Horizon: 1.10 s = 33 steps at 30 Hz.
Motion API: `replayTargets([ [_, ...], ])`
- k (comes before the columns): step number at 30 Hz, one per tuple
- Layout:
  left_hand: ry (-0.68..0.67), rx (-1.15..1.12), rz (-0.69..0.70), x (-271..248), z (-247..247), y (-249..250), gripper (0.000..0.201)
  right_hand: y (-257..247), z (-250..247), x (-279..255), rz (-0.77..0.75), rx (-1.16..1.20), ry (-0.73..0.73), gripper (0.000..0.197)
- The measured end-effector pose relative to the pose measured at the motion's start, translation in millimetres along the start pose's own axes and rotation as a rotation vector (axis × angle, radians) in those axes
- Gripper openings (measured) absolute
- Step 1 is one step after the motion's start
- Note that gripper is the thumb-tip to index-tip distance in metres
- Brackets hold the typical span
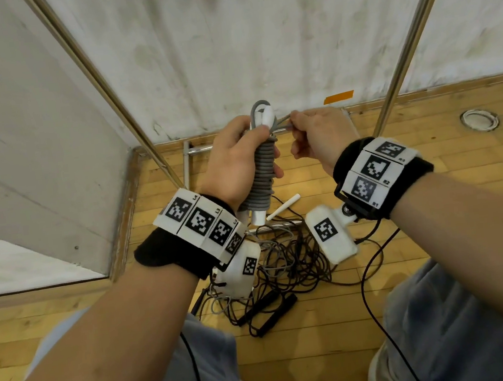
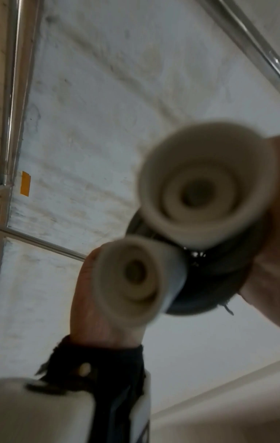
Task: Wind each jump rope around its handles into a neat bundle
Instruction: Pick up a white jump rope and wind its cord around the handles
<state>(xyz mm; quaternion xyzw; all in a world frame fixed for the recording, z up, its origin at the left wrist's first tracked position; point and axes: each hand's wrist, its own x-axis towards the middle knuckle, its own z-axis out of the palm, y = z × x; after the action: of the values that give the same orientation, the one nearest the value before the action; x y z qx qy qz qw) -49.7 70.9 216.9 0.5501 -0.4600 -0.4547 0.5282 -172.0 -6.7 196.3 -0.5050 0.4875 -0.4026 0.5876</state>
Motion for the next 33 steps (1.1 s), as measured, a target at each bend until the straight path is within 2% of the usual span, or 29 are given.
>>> replayTargets([
  [7, 0.076, 0.038, -0.021, 1.2, -5.8, 1.6, 0.016, -11.2, 11.6, -5.7, -0.052, 0.135, -0.138, 0.017],
  [11, 0.099, 0.025, 0.008, 0.1, -7.4, 7.2, 0.021, -21.7, 14.3, -9.9, -0.083, 0.105, -0.227, 0.012],
  [14, 0.119, 0.124, 0.078, -2.9, -6.4, 9.6, 0.038, -24.1, 14.4, -13.3, -0.11, 0.078, -0.215, 0.017],
  [17, 0.096, 0.128, 0.108, -6.4, -3.5, 12.6, 0.042, -24.1, 13.2, -15.5, -0.11, 0.082, -0.17, 0.019],
  [25, 0.071, 0.068, 0.064, -7.7, -2.7, 13.3, 0.03, -24.9, 9.2, -11.1, -0.087, 0.043, -0.054, 0.018],
  [28, 0.056, 0.005, 0.03, -3.3, -4.7, 11.0, 0.019, -23.8, 11.0, -9.5, -0.117, 0.001, -0.032, 0.018],
  [31, 0.029, -0.105, -0.02, -0.8, -10.9, 9.5, 0.014, -26.1, 12.6, -12.0, -0.15, 0.046, -0.085, 0.017],
  [33, 0.015, -0.13, -0.017, -1.0, -13.6, 8.4, 0.02, -30.0, 10.6, -15.3, -0.147, 0.152, -0.166, 0.015],
])
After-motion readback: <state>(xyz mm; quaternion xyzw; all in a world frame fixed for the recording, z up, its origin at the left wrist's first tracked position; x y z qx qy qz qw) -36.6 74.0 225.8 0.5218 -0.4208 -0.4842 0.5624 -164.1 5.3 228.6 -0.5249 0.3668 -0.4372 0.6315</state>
